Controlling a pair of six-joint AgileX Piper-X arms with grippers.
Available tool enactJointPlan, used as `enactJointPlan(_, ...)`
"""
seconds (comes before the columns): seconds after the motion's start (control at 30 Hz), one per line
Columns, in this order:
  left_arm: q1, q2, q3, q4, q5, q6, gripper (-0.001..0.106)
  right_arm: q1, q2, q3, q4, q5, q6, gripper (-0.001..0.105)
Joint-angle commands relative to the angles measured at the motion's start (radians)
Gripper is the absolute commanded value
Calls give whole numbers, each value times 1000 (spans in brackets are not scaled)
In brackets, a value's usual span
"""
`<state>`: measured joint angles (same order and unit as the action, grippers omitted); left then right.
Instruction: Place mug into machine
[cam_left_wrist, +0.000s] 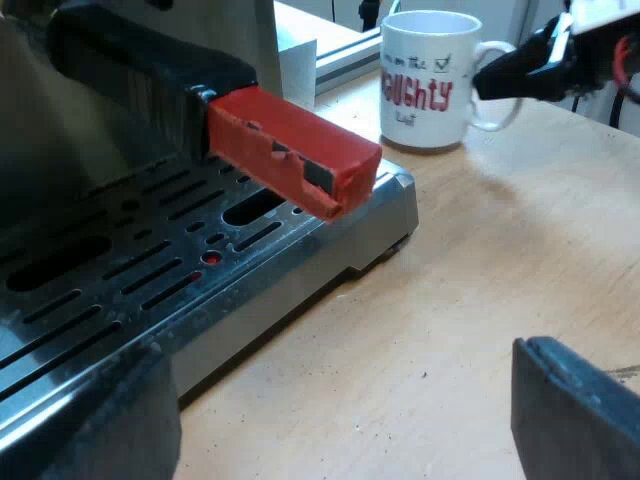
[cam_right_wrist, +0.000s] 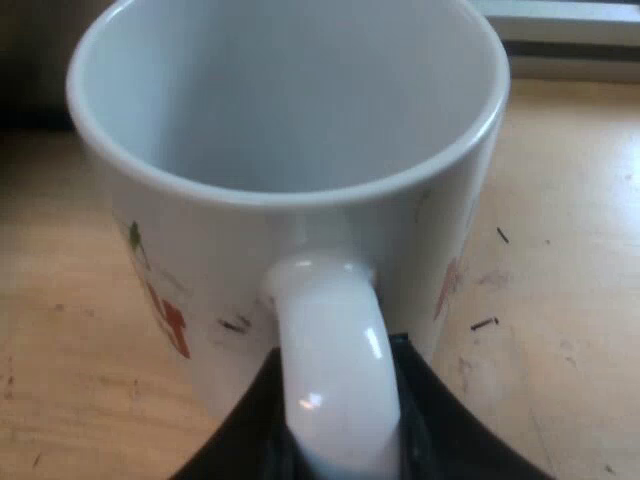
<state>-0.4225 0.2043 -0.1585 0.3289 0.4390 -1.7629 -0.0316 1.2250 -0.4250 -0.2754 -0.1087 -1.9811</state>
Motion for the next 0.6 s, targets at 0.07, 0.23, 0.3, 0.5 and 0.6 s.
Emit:
enactJointPlan(0.07,-5,1,-4,-19,7,-4,71,10,-155,-3,135,-7,-43,0)
enactJointPlan(0.23,-5,1,6,-19,-36,18,71,75,-374,-3,287,-7,-43,0)
enactJointPlan(0.3,-5,1,11,-21,-74,23,71,130,-473,-3,349,-7,-40,0)
enactJointPlan(0.5,-5,1,18,-46,-157,70,71,336,-661,-21,557,44,5,0)
enactJointPlan(0.6,-5,1,33,-79,-171,70,71,447,-703,-21,573,109,121,0)
